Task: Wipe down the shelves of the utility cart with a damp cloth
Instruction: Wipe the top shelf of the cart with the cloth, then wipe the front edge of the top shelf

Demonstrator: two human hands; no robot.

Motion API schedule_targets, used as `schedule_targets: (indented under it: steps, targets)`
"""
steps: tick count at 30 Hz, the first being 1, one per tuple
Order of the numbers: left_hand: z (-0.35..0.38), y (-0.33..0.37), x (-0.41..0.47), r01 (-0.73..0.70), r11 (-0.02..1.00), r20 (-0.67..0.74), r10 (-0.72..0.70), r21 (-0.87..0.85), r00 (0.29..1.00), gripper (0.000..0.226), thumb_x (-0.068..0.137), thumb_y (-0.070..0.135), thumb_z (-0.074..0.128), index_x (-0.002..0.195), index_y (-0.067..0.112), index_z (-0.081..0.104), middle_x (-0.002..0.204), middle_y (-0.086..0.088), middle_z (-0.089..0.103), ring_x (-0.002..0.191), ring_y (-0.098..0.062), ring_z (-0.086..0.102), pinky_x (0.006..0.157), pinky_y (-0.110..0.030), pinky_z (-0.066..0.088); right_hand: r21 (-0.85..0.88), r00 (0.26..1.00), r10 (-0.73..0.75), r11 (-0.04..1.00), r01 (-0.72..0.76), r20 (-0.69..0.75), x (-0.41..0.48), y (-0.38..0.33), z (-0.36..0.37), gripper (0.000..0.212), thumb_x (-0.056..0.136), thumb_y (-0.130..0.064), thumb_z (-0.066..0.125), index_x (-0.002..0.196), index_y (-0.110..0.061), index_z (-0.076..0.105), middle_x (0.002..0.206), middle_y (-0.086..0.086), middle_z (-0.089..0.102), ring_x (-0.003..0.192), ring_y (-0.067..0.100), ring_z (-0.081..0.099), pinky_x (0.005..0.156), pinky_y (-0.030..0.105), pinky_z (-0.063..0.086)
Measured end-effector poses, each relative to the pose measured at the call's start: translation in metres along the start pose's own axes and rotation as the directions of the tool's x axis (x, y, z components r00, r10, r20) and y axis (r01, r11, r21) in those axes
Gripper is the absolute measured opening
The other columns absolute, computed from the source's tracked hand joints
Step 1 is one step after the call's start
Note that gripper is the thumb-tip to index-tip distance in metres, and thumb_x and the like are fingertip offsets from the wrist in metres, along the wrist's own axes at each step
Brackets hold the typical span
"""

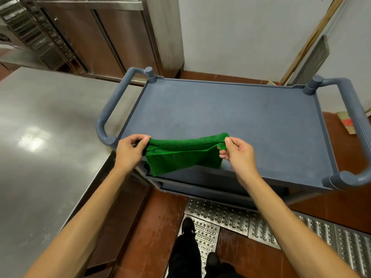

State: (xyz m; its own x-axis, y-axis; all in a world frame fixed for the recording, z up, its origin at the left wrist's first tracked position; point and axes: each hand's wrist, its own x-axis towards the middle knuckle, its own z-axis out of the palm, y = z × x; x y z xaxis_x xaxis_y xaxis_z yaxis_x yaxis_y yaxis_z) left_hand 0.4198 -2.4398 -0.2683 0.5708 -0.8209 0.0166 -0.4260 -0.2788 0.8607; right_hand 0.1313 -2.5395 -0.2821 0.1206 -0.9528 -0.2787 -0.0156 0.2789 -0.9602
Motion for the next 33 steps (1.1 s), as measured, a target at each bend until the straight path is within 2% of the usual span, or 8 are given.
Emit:
schedule_targets:
  steps: [6,10,13,17,22,25,28,33]
  targets:
    - [0.043,-0.032,0.053,0.028,0.973,0.163,-0.066,0.227,0.984,0.012,0.093,0.022,0.069,0.095,0.015,0.078,0.092,0.001,0.075,0.094,-0.02,0.071,0.084,-0.029,0.051,-0.322,0.99,0.089,0.939,-0.121,-0.112,0.041,0.046,0.014,0.025,0.091,-0.012,0.061,0.116,-0.012,0.061,0.097,0.011,0.07,0.09,0.026,0.068,0.093,0.045,0.053]
    - [0.064,-0.047,0.071,-0.027,0.919,0.371,-0.132,0.393,0.919,0.03,0.091,0.017,0.069,0.121,0.017,0.069,0.118,-0.008,0.072,0.11,-0.03,0.066,0.093,-0.033,0.047,-0.717,0.98,0.165,0.67,-0.195,-0.113,0.042,0.065,0.016,0.05,0.085,-0.018,0.064,0.134,-0.011,0.052,0.134,0.021,0.045,0.129,0.035,0.042,0.112,0.038,0.034]
    - [0.06,-0.067,0.082,-0.043,0.884,0.397,-0.166,0.466,0.903,0.056,0.093,0.019,0.067,0.145,0.018,0.047,0.127,-0.018,0.065,0.115,-0.038,0.062,0.097,-0.04,0.047,-0.827,0.998,0.06,0.561,-0.029,0.005,0.044,0.071,0.025,0.065,0.086,-0.029,0.066,0.145,-0.021,0.04,0.146,0.019,0.028,0.135,0.037,0.031,0.115,0.045,0.03]
    - [0.029,-0.104,0.1,-0.103,0.804,0.285,-0.085,0.586,0.955,0.049,0.095,0.022,0.059,0.141,0.01,0.05,0.118,-0.026,0.061,0.112,-0.045,0.057,0.097,-0.049,0.045,-0.902,0.964,0.15,0.409,0.141,0.219,0.053,0.079,0.038,0.071,0.089,-0.052,0.062,0.151,-0.032,0.032,0.148,0.012,0.025,0.135,0.033,0.028,0.116,0.044,0.029]
    - [0.001,-0.144,0.112,-0.245,0.419,0.363,-0.229,0.874,0.903,0.077,0.096,0.051,0.046,0.157,0.01,0.021,0.157,-0.034,0.017,0.148,-0.047,0.015,0.119,-0.054,0.013,-0.884,0.962,0.175,0.455,0.109,0.208,0.075,0.079,0.032,0.068,0.083,-0.038,0.075,0.144,-0.036,0.045,0.133,0.007,0.033,0.125,0.027,0.034,0.112,0.035,0.029]
    - [0.011,-0.151,0.108,-0.287,0.422,0.403,-0.218,0.86,0.889,0.077,0.1,0.057,0.023,0.159,0.013,-0.001,0.162,-0.029,-0.001,0.152,-0.041,-0.001,0.121,-0.055,0.001,-0.88,0.953,0.177,0.454,0.141,0.244,0.084,0.083,0.032,0.065,0.078,-0.034,0.08,0.138,-0.035,0.053,0.121,0.002,0.034,0.119,0.027,0.041,0.109,0.037,0.037]
    - [0.018,-0.158,0.103,-0.281,0.478,0.401,-0.169,0.832,0.9,0.079,0.095,0.058,-0.002,0.158,0.012,-0.006,0.162,-0.03,-0.005,0.152,-0.042,-0.003,0.121,-0.057,0.007,-0.873,0.946,0.17,0.455,0.174,0.277,0.089,0.086,0.039,0.062,0.075,-0.033,0.083,0.132,-0.033,0.059,0.111,-0.001,0.034,0.109,0.022,0.044,0.103,0.037,0.041]
    - [0.017,-0.164,0.102,-0.299,0.561,0.413,-0.085,0.772,0.907,0.083,0.097,0.062,0.002,0.159,0.007,0.005,0.162,-0.031,0.001,0.151,-0.045,0.009,0.118,-0.058,0.018,-0.839,0.944,0.117,0.502,0.212,0.309,0.092,0.09,0.057,0.059,0.073,-0.018,0.085,0.128,-0.022,0.064,0.107,0.0,0.037,0.101,0.018,0.044,0.099,0.031,0.043]
